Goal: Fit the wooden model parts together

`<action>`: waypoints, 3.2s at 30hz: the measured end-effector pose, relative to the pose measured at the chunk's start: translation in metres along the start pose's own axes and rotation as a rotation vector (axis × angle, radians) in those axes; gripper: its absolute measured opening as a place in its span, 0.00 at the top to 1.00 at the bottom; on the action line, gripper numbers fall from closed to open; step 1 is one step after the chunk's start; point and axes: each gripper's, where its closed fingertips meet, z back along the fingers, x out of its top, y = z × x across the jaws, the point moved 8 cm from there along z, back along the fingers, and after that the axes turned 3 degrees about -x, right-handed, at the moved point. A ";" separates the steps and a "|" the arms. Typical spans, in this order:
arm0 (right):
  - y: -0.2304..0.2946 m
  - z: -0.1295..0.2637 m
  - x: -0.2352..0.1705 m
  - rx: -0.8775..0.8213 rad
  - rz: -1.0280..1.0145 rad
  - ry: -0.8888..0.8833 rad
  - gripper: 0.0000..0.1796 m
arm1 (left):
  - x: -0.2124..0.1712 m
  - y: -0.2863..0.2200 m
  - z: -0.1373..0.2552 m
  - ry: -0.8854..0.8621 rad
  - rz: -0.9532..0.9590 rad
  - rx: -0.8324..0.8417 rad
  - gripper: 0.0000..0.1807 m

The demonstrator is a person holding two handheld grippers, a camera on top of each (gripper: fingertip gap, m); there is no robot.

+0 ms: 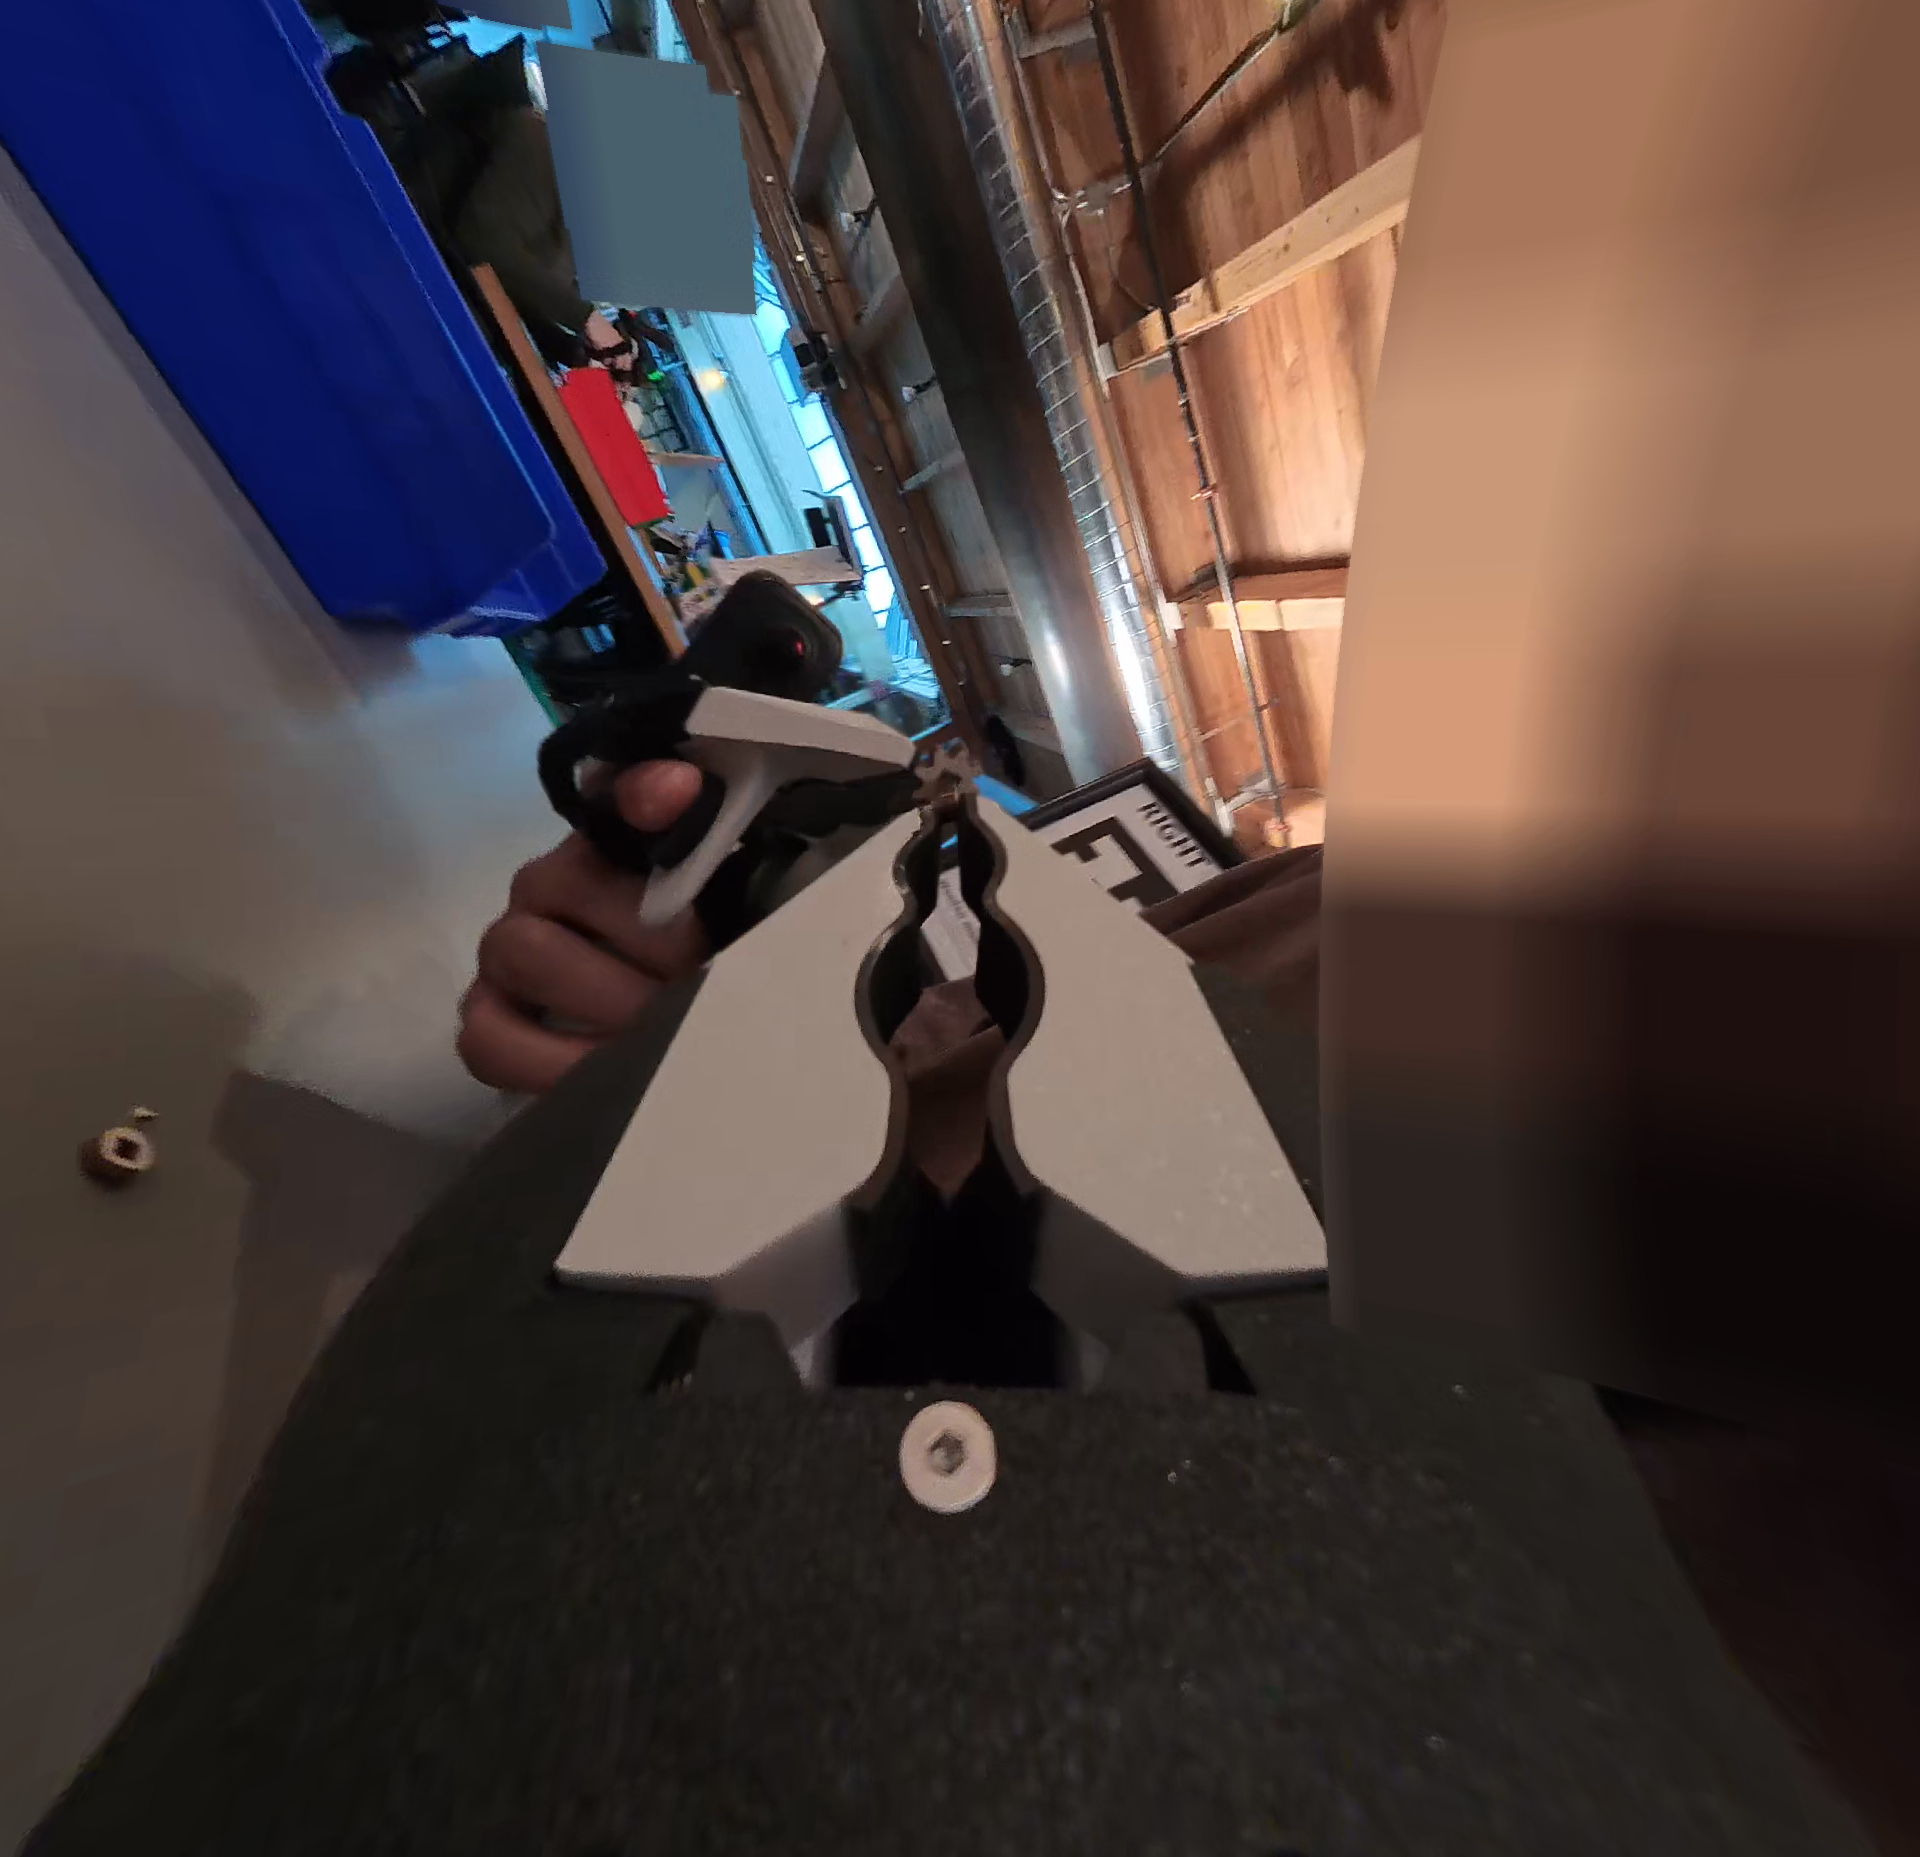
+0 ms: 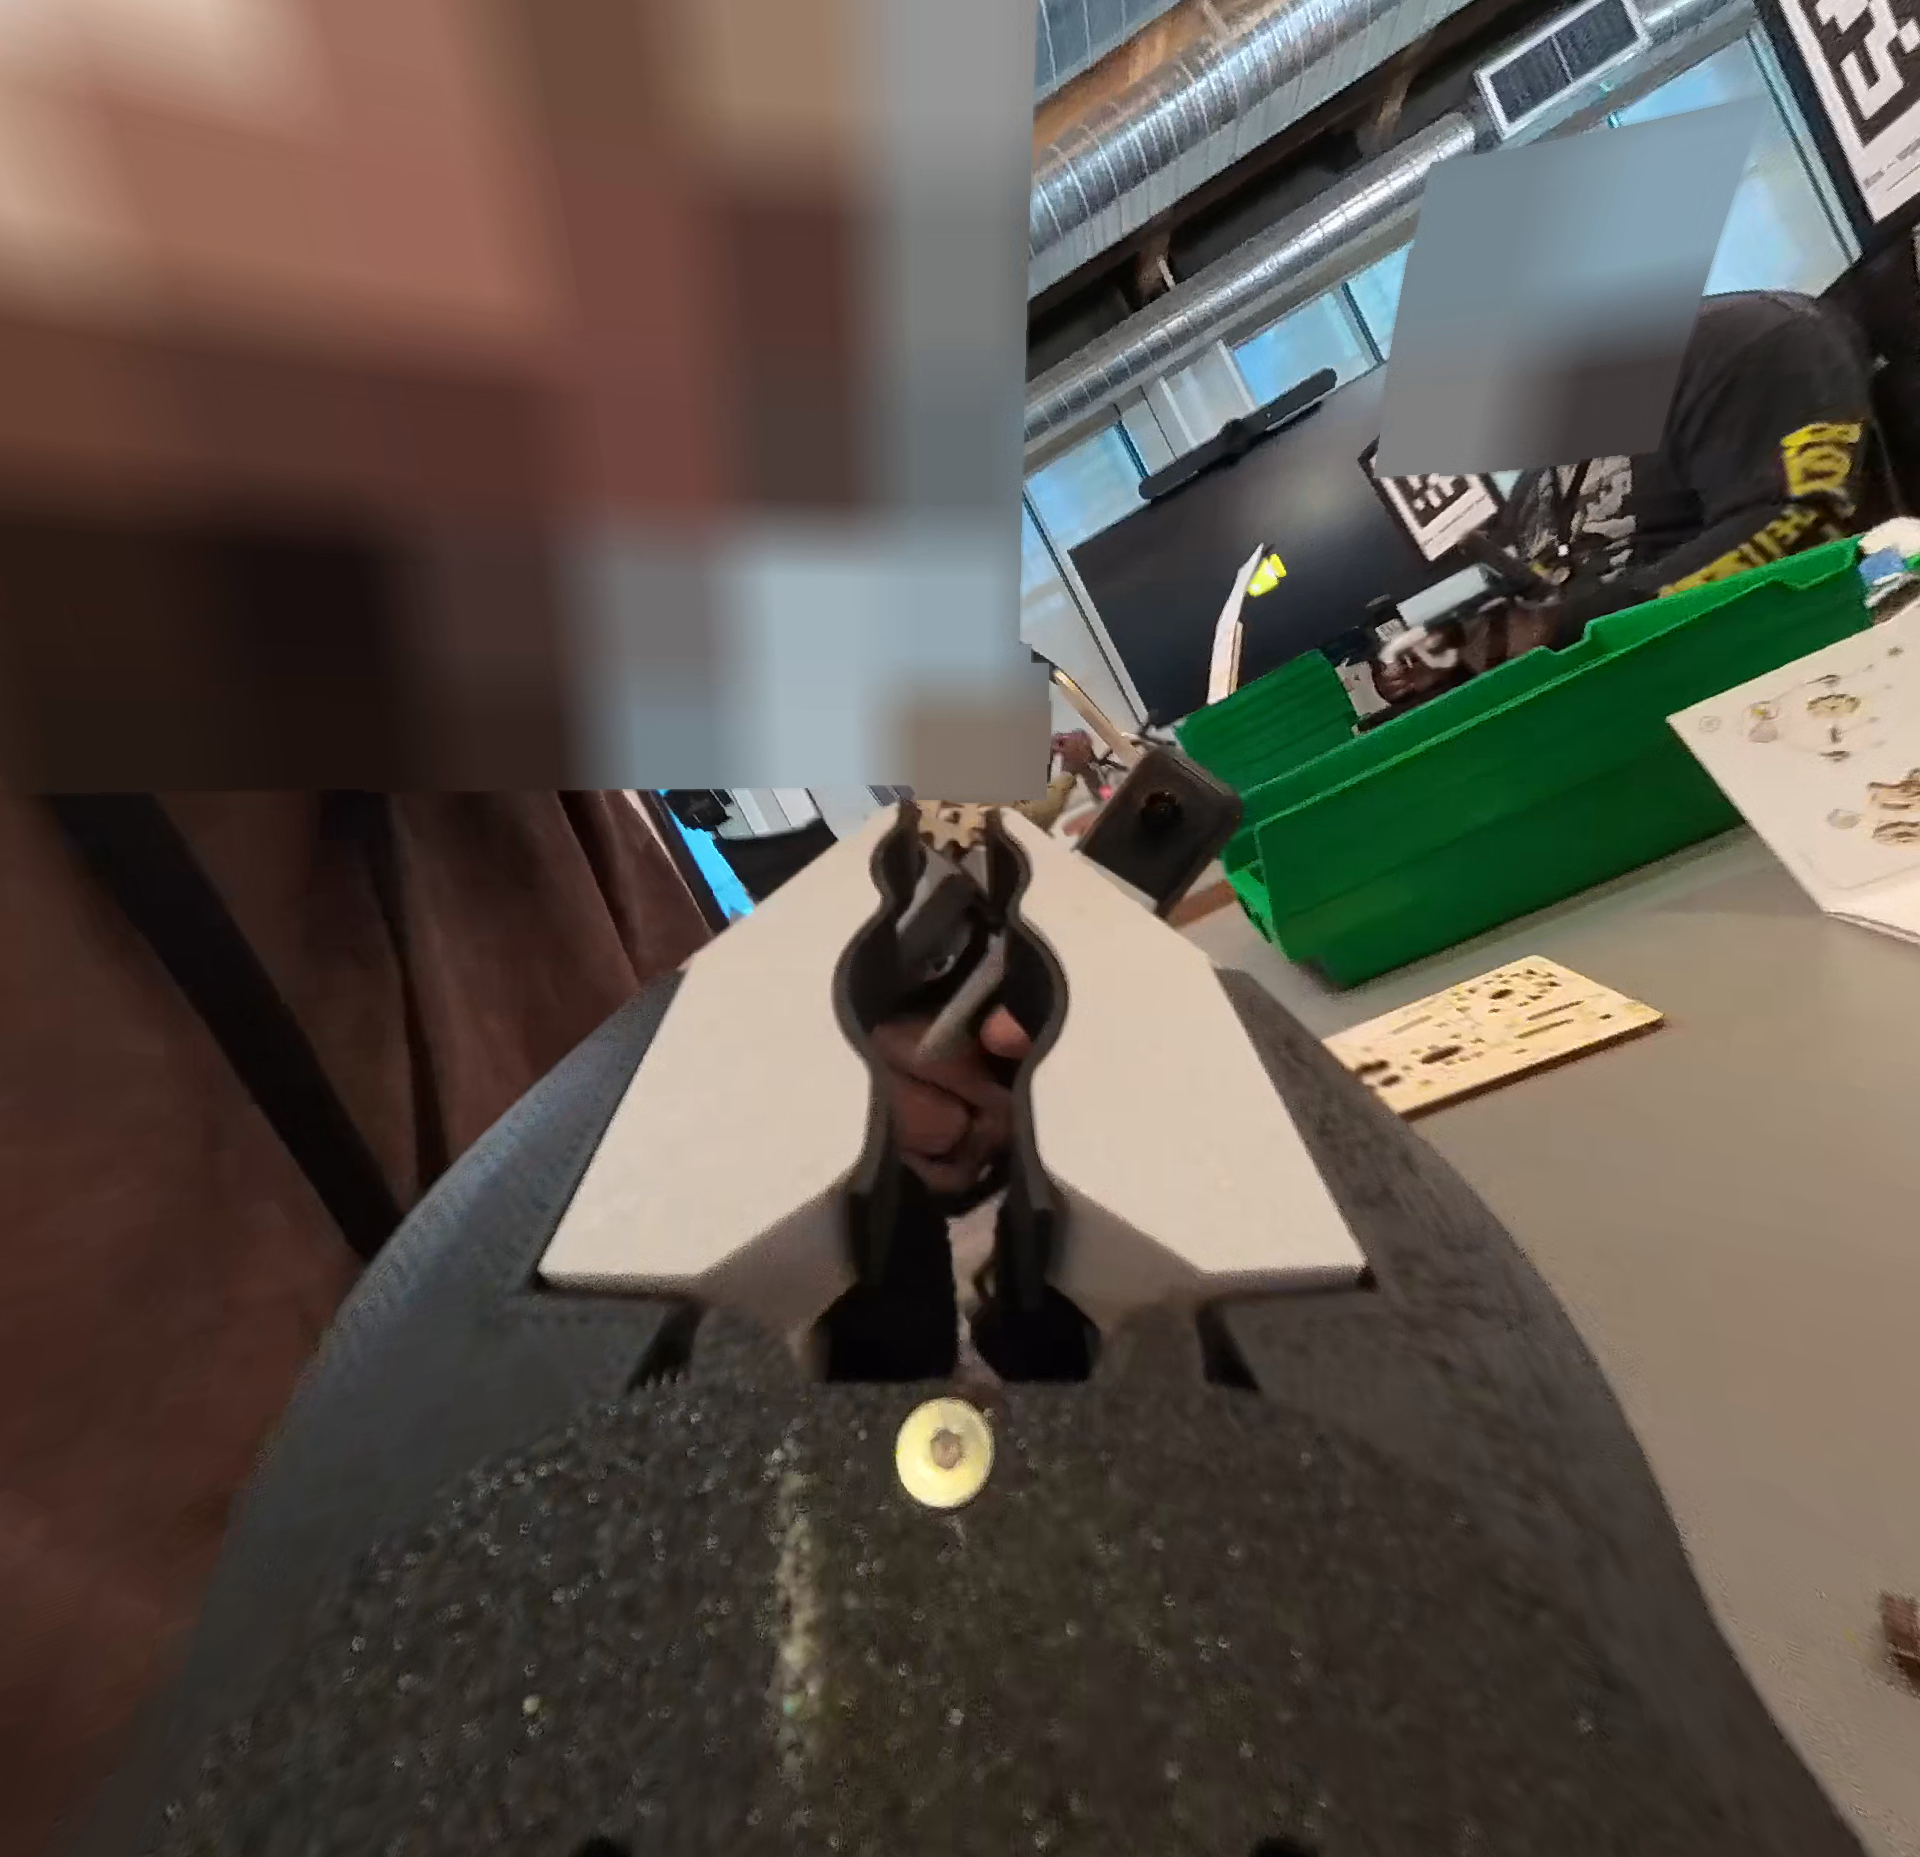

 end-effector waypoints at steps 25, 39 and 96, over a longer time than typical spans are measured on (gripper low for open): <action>0.004 0.002 -0.004 -0.229 -0.235 0.131 0.93 | 0.004 -0.004 0.004 0.131 -0.236 0.227 1.00; 0.003 0.010 0.001 -0.134 -0.260 0.419 0.93 | -0.005 0.002 0.004 0.259 -0.161 0.211 1.00; -0.009 0.008 -0.027 -0.175 -0.451 0.448 0.93 | -0.031 0.025 -0.006 0.440 -0.192 0.299 1.00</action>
